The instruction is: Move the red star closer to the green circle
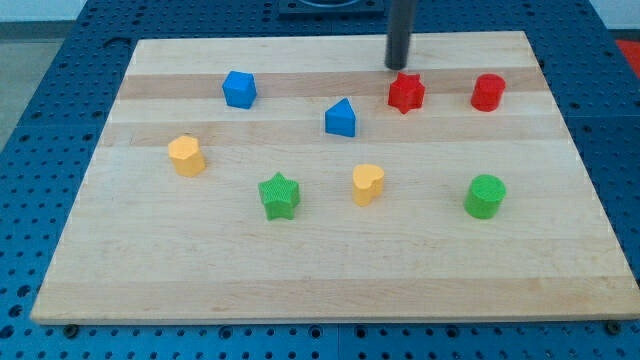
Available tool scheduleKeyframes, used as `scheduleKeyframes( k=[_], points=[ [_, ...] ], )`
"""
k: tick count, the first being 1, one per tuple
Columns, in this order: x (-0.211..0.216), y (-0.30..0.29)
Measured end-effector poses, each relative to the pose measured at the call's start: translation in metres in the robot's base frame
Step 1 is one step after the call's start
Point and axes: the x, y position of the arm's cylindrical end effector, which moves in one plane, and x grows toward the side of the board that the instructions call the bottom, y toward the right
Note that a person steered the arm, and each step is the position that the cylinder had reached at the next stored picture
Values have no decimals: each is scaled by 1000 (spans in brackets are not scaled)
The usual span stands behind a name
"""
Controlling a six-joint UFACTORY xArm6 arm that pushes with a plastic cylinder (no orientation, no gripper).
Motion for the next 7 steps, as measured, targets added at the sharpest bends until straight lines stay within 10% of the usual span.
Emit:
scheduleKeyframes(
  k=[6,7],
  points=[
    [92,4],
    [52,-17]
  ],
)
